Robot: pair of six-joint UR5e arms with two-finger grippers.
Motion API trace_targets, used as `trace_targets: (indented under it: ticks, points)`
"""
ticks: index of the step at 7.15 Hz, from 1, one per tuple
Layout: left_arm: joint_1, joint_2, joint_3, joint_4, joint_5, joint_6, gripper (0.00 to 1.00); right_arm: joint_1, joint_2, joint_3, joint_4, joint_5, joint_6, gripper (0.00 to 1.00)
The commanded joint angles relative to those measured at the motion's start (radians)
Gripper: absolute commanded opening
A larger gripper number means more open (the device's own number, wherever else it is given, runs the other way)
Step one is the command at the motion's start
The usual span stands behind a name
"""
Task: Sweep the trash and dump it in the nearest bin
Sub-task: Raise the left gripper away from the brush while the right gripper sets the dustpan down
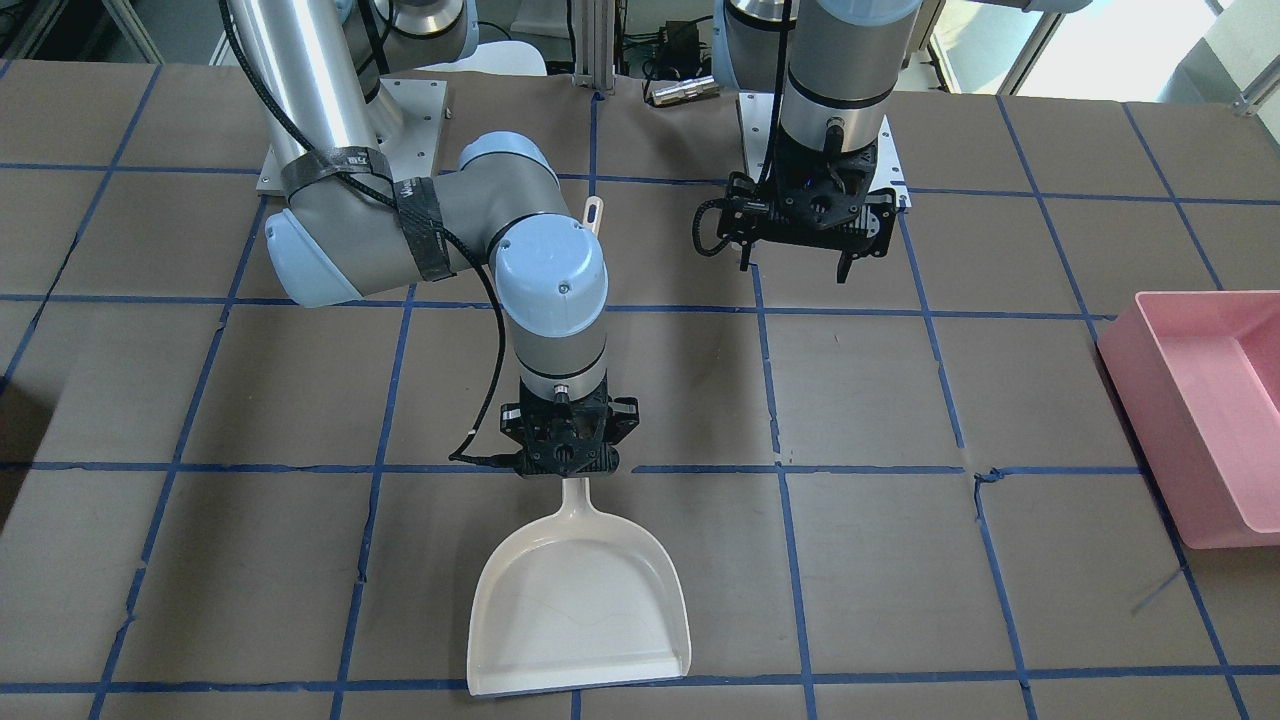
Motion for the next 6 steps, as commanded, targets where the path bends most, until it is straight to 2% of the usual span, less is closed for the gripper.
trace_targets:
  ticks: [1, 3, 5, 6]
  points:
    - [0.002, 0.013, -0.004, -0.012, 0.004, 0.053, 1.00, -0.006, -0.001, 0.002, 0.004, 0.002, -0.044, 0.00]
    - [0.002, 0.049, -0.001, -0.123, 0.036, 0.053, 1.00, -0.012, 0.000, 0.004, 0.011, 0.044, -0.077, 0.00]
    - [0.005, 0.050, -0.016, -0.113, 0.035, 0.055, 1.00, -0.012, 0.000, 0.006, 0.016, 0.042, -0.076, 0.01]
    - [0.028, 0.050, -0.016, -0.111, 0.032, 0.059, 1.00, -0.012, 0.003, 0.010, 0.022, 0.042, -0.074, 0.09]
